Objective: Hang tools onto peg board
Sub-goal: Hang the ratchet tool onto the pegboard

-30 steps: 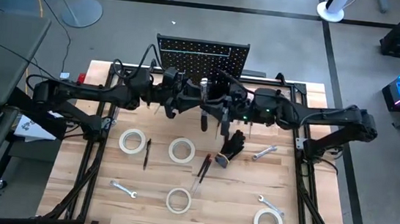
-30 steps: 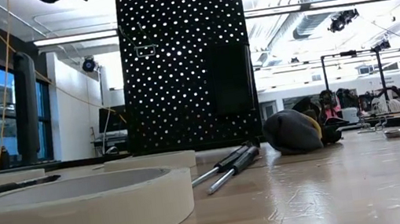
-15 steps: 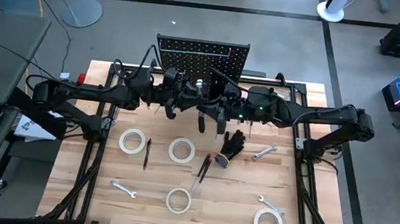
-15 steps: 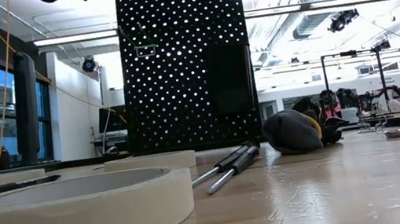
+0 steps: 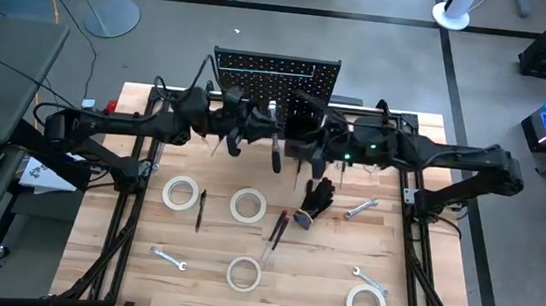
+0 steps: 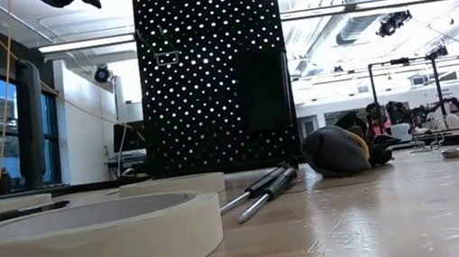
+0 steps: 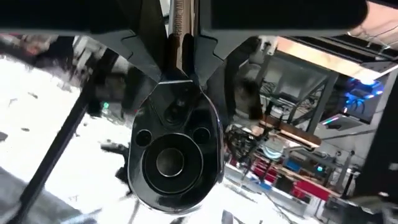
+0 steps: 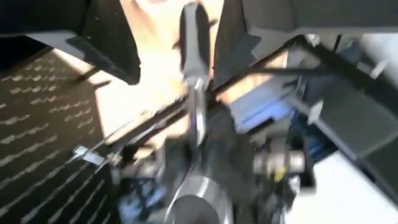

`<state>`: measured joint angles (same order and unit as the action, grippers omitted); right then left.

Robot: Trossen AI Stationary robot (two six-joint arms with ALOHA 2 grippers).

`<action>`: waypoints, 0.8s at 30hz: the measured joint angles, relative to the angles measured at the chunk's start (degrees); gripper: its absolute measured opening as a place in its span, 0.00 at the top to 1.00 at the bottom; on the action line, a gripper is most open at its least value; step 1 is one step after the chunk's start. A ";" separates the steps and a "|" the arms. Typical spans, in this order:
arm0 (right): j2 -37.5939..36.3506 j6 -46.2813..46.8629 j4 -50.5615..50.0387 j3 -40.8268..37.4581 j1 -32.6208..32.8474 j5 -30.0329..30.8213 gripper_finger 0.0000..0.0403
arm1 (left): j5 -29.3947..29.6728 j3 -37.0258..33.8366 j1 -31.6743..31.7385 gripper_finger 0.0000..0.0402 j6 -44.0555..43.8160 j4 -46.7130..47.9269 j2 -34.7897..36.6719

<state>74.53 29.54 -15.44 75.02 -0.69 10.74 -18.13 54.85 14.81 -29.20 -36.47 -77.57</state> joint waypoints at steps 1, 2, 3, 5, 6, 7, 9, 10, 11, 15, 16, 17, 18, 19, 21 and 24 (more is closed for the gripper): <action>-0.59 -0.02 0.68 0.00 0.00 1.37 0.50 | 0.00 0.00 -0.32 0.91 1.36 1.10 0.05; -1.13 -0.08 2.06 0.00 -0.02 2.67 0.50 | 0.34 0.00 -0.63 0.91 2.63 2.40 0.05; -1.35 -0.25 3.25 0.00 -0.02 3.74 0.50 | 1.20 0.00 -1.03 0.91 3.77 3.64 0.05; -1.31 -1.01 6.26 0.00 -0.03 5.56 0.49 | 5.60 0.00 -2.10 0.91 5.57 6.04 0.05; -1.20 -1.43 7.10 0.00 -0.04 6.06 0.49 | 8.82 0.00 -2.64 0.91 6.52 6.68 0.05; -0.96 -1.52 7.75 0.00 -0.02 6.67 0.49 | 12.27 0.00 -3.27 0.91 7.71 7.19 0.05; -0.51 -1.36 8.19 0.00 -0.02 7.95 0.49 | 19.44 0.57 -4.10 0.91 10.07 9.67 0.05; -0.23 -1.38 7.89 0.00 -0.02 8.65 0.49 | 22.78 1.28 -4.43 0.91 11.30 11.55 0.00; 0.20 -1.51 7.83 0.00 -0.02 9.02 0.49 | 25.63 2.26 -4.75 0.91 12.65 13.28 -0.34; 1.77 -1.56 8.53 -0.02 -0.02 11.24 0.49 | 30.94 7.11 -5.93 0.91 18.26 18.59 -1.71; 2.16 -1.83 9.00 -0.02 -0.02 11.36 0.49 | 30.87 8.30 -6.12 0.91 19.55 19.83 -2.29; 2.54 -2.57 9.55 -0.04 -0.02 11.60 0.49 | 30.84 9.43 -6.43 0.91 20.64 20.96 -2.98; 2.87 -3.31 10.22 -0.04 -0.02 11.93 0.49 | 30.74 10.58 -6.71 0.91 21.37 22.04 -3.59; 3.19 -4.17 10.52 -0.04 -0.02 12.55 0.49 | 30.68 11.46 -6.91 0.91 22.00 23.13 -4.38; 3.55 -4.95 11.09 -0.07 -0.02 13.11 0.49 | 30.78 13.26 -7.43 0.91 22.93 24.64 -5.84; 3.53 -4.72 11.17 -0.09 -0.02 13.33 0.49 | 31.56 15.23 -7.93 0.91 23.34 25.23 -7.51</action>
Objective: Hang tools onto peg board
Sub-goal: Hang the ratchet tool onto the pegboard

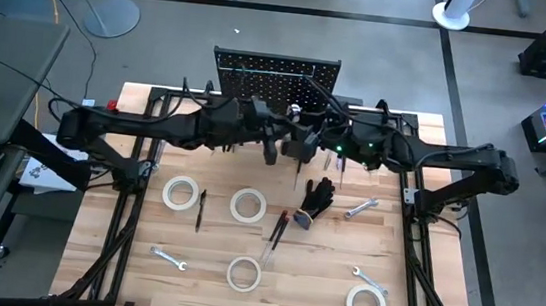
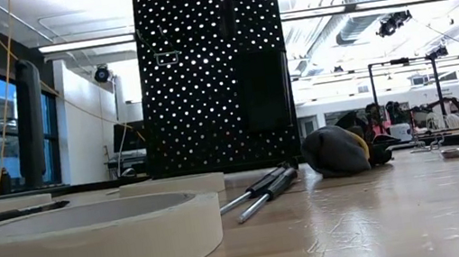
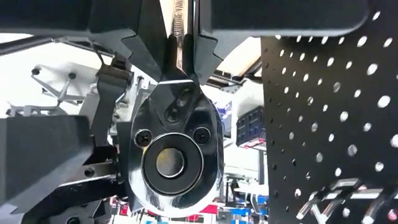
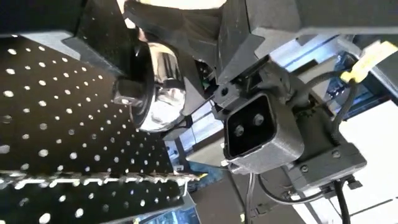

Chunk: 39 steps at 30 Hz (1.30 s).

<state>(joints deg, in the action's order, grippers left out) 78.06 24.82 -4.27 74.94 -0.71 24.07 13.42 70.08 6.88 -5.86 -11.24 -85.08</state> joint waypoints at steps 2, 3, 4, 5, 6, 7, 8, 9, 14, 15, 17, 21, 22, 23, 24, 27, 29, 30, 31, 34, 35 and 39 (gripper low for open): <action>-0.04 0.04 0.02 0.00 0.00 0.46 0.49 | 0.68 0.95 -0.42 0.91 0.02 0.04 -0.72; -0.05 0.15 -0.03 0.00 0.00 0.92 0.49 | 0.83 1.39 -0.66 0.91 0.05 -0.10 -1.12; -0.03 0.15 -0.16 0.00 0.00 1.38 0.49 | 0.88 1.76 -0.92 0.91 0.05 -0.16 -1.40; -0.02 0.15 -0.26 0.00 0.00 1.80 0.49 | 0.84 1.97 -1.20 0.91 0.07 -0.27 -1.44; 0.00 0.14 -0.28 0.00 0.00 2.29 0.49 | 0.78 2.10 -1.50 0.91 0.13 -0.14 -1.44; 0.00 0.15 -0.28 0.00 0.00 2.81 0.50 | 0.69 2.17 -1.80 0.91 0.14 -0.31 -1.44; 0.00 0.15 -0.14 0.00 0.00 3.10 0.51 | 0.86 2.23 -2.00 0.91 0.01 -0.75 -1.44; 0.00 0.12 -0.04 0.00 0.08 3.85 0.53 | 0.77 2.27 -2.22 0.91 0.08 -0.78 -1.44; 0.02 -0.73 -0.15 0.00 0.09 5.72 0.82 | 2.87 2.28 -2.82 0.91 -1.03 -0.70 -1.44; -0.02 -0.92 0.09 0.02 0.16 5.70 0.89 | 3.03 2.28 -2.85 0.91 -1.17 -1.00 -1.44; -0.02 -1.83 0.53 0.04 0.53 6.71 0.89 | 2.94 2.28 -2.89 0.91 -1.03 -1.32 -1.44; -0.68 -2.15 0.67 0.04 0.94 6.69 0.89 | 1.50 2.28 -3.04 0.83 0.40 0.35 -0.21; -1.09 -2.38 -0.14 -0.02 0.94 7.01 0.89 | 1.08 2.28 -3.11 0.79 0.40 2.03 0.41; -1.59 -2.60 -1.59 -0.06 0.96 7.62 0.89 | 0.61 2.29 -3.19 0.74 0.42 3.42 1.32; -2.17 -2.59 -2.71 -0.07 0.87 8.49 0.89 | 0.01 2.30 -3.23 0.70 0.51 5.47 2.36; -4.31 -2.19 -8.32 -0.05 0.74 10.78 0.89 | -0.06 2.37 -3.12 0.61 1.68 12.95 5.77; -5.61 -1.17 -12.24 -0.05 0.85 12.36 0.89 | 0.02 2.37 -2.69 0.57 2.13 17.71 8.35; -6.08 -0.93 -13.76 -0.07 0.86 12.78 0.89 | 0.18 2.37 -2.41 0.56 1.99 20.28 9.59; -6.39 -0.81 -14.85 -0.06 0.92 13.44 0.89 | 0.19 2.37 -2.17 0.55 1.34 22.30 10.93; -6.46 -1.01 -15.04 -0.07 0.74 16.58 0.89 | -1.30 2.32 -1.61 0.54 -1.25 27.63 14.38; -6.11 -1.65 -14.13 -0.11 0.61 17.91 0.89 | -2.01 2.01 -1.49 0.54 -1.66 28.20 15.44; -4.43 -6.37 -10.06 -0.13 -0.17 23.84 0.89 | -4.35 -0.85 -1.47 0.53 -3.74 27.77 20.09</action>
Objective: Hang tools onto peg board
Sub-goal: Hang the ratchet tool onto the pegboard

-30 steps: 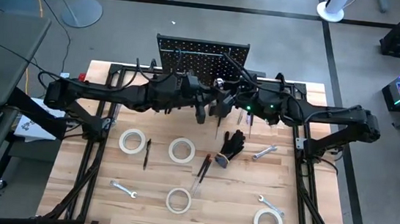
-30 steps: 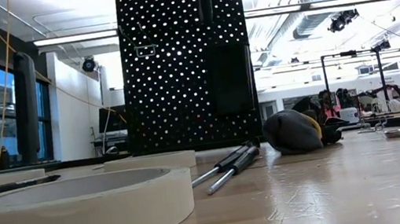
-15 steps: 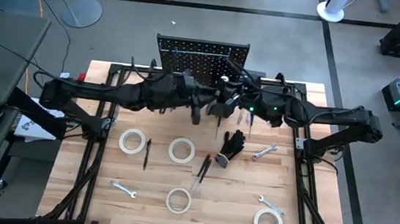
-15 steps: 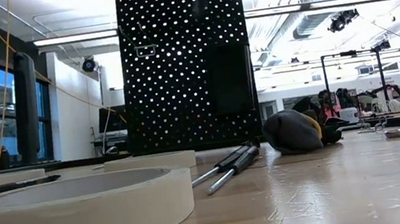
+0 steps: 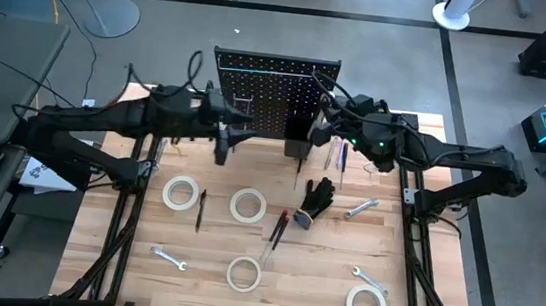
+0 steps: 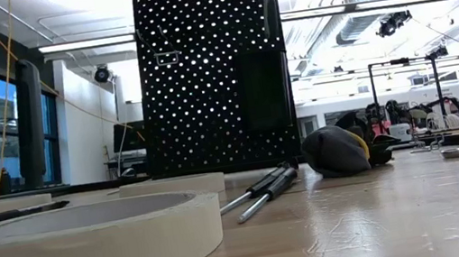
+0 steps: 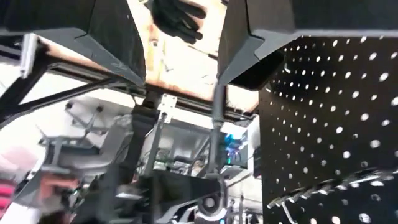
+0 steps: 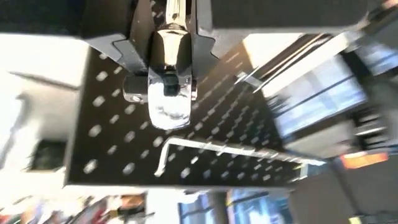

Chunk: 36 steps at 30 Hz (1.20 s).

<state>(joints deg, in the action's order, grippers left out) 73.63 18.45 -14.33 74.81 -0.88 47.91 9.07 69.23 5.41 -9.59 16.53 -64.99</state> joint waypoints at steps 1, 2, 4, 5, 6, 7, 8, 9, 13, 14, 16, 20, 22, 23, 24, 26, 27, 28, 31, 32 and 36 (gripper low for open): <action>0.41 -0.92 0.79 0.00 -0.35 0.87 0.89 | 0.05 -0.95 -0.02 0.53 -0.27 -0.10 1.11; 0.95 -1.19 1.15 0.00 -0.78 1.22 0.89 | 0.35 -2.06 -0.01 0.53 -0.67 -0.17 2.20; 1.98 -0.30 0.99 -0.01 -1.61 0.14 0.89 | 1.93 -4.59 -0.01 0.53 -1.57 -0.33 4.22; 2.68 -0.07 1.47 -0.43 -1.90 -0.70 0.89 | 3.17 -5.88 -0.02 0.53 -2.17 -0.42 5.08; 3.20 -0.24 2.22 -1.14 -2.23 -1.35 0.89 | 4.38 -7.16 0.00 0.53 -2.86 -0.66 5.87; 3.76 -0.71 2.73 -2.02 -2.44 -1.58 0.89 | 5.33 -8.38 0.00 0.53 -3.62 -1.01 6.58; 4.34 -1.25 3.40 -2.88 -2.81 -1.48 0.89 | 6.32 -9.56 0.02 0.53 -4.32 -1.16 7.28; 4.71 -1.55 4.19 -3.66 -3.30 -1.61 0.89 | 7.03 -10.49 0.04 0.53 -5.08 -1.50 7.81; 5.15 1.45 5.83 -7.20 -4.91 -1.51 0.89 | 8.18 -13.35 0.04 0.53 -7.35 -1.51 8.76; 5.15 2.14 5.80 -8.05 -5.16 -1.02 0.89 | 8.17 -13.71 0.04 0.53 -7.92 -1.19 8.76; 5.23 2.70 5.93 -9.15 -5.33 -0.15 0.89 | 8.11 -14.23 0.04 0.53 -8.60 -1.24 8.75; 5.24 2.51 5.86 -9.42 -5.27 0.91 0.88 | 8.09 -14.21 0.04 0.53 -7.79 -1.51 8.79; 5.24 2.52 5.71 -9.42 -5.31 0.95 0.81 | 8.14 -14.23 0.11 0.53 -7.00 -1.40 8.76; 5.24 2.59 5.60 -9.42 -5.31 1.03 0.76 | 8.16 -14.23 0.20 0.53 -6.54 -1.40 8.76; 5.24 3.07 5.61 -9.42 -5.31 1.08 0.71 | 8.17 -14.23 0.26 0.53 -6.22 -1.39 8.76; 5.24 4.34 5.60 -9.42 -5.29 1.08 0.62 | 8.20 -14.23 0.47 0.53 -5.59 -1.17 8.79; 5.24 4.94 5.60 -9.42 -5.19 1.09 0.59 | 8.19 -14.23 0.61 0.53 -5.30 -0.83 8.78; 5.23 5.26 5.60 -9.42 -5.10 1.09 0.56 | 8.20 -14.23 0.63 0.53 -5.29 -0.36 8.76; 5.24 5.54 5.60 -9.42 -5.07 1.06 0.52 | 8.20 -14.23 0.87 0.53 -5.28 0.40 9.18; 5.24 5.55 5.60 -9.42 -5.07 1.06 0.52 | 8.20 -14.23 1.03 0.53 -5.31 0.29 9.44; 5.20 5.65 5.62 -9.42 -5.09 -2.27 0.51 | 8.23 -14.23 1.56 0.53 -5.75 0.40 10.76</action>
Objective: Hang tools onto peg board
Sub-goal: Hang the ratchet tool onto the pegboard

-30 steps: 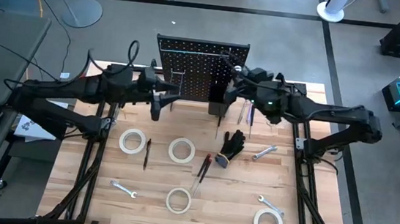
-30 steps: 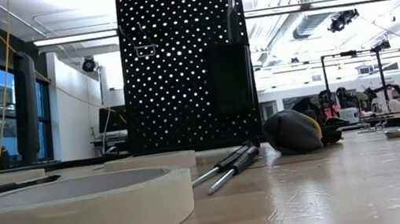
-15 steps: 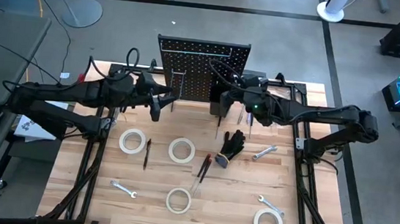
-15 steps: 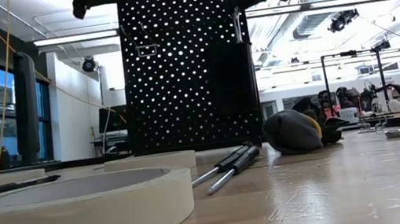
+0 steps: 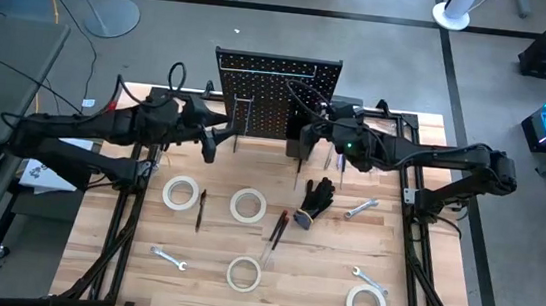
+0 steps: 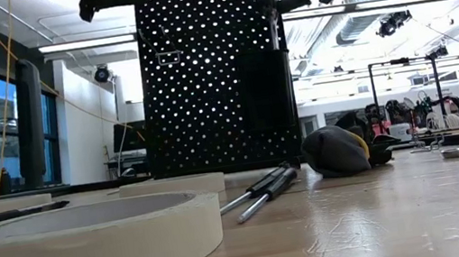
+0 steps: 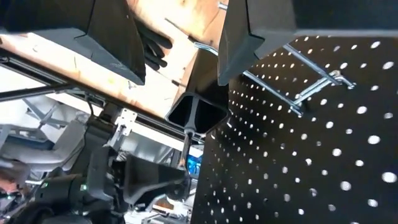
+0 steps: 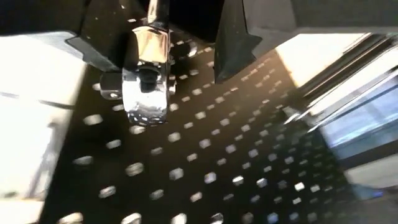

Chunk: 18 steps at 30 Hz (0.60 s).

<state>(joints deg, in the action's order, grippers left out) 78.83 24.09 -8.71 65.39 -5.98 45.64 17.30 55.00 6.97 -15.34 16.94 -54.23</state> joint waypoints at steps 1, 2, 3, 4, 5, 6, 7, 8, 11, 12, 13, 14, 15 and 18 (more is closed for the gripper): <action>0.00 0.44 -0.06 0.00 -0.02 -1.99 0.51 | 0.00 0.00 0.25 0.53 -0.01 0.02 0.35; -0.01 1.04 -0.13 0.00 -0.04 -3.99 0.51 | 0.04 0.00 0.45 0.53 0.04 -0.09 0.77; 0.00 1.53 -0.27 0.00 -0.04 -5.57 0.51 | 0.03 0.00 0.74 0.53 0.32 0.02 1.16; -0.02 1.58 -0.46 0.00 -0.04 -6.62 0.51 | 0.11 0.01 0.99 0.53 0.47 -0.01 1.41; -0.01 1.57 -0.48 0.00 -0.01 -7.14 0.51 | 0.15 0.02 1.15 0.53 0.47 0.03 1.65; -0.02 1.62 -0.44 0.00 0.01 -7.32 0.51 | 0.15 0.02 1.43 0.53 0.49 0.33 1.76; 0.00 2.05 -0.46 0.00 0.00 -7.36 0.51 | 0.14 0.02 1.74 0.53 0.49 0.53 1.85; -0.02 2.93 -0.46 0.00 -0.13 -7.32 0.51 | 0.12 0.02 1.96 0.53 0.49 0.90 2.02; -0.02 4.81 -2.45 0.00 -0.56 -7.02 0.51 | 0.12 0.02 2.49 0.53 0.46 2.41 2.16; -0.02 6.03 -3.96 0.00 -0.77 -6.57 0.51 | 0.13 0.02 2.55 0.53 0.45 3.05 2.11; -0.02 7.99 -5.82 0.00 -0.98 -6.16 0.50 | 0.11 0.02 2.55 0.53 0.43 3.61 2.09; -0.02 10.74 -7.77 0.00 -1.32 -5.92 0.50 | 0.09 0.02 2.55 0.53 0.43 4.01 2.07; -0.02 13.82 -9.46 0.00 -1.73 -6.27 0.50 | 0.07 0.02 2.54 0.53 0.45 4.26 2.09; -0.03 20.43 -12.91 0.00 -3.16 -9.18 0.50 | -0.02 0.02 2.53 0.53 0.43 5.45 2.10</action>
<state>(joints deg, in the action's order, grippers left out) 78.80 44.52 -21.62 65.39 -9.14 36.46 17.28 55.02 9.50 -14.92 22.39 -52.13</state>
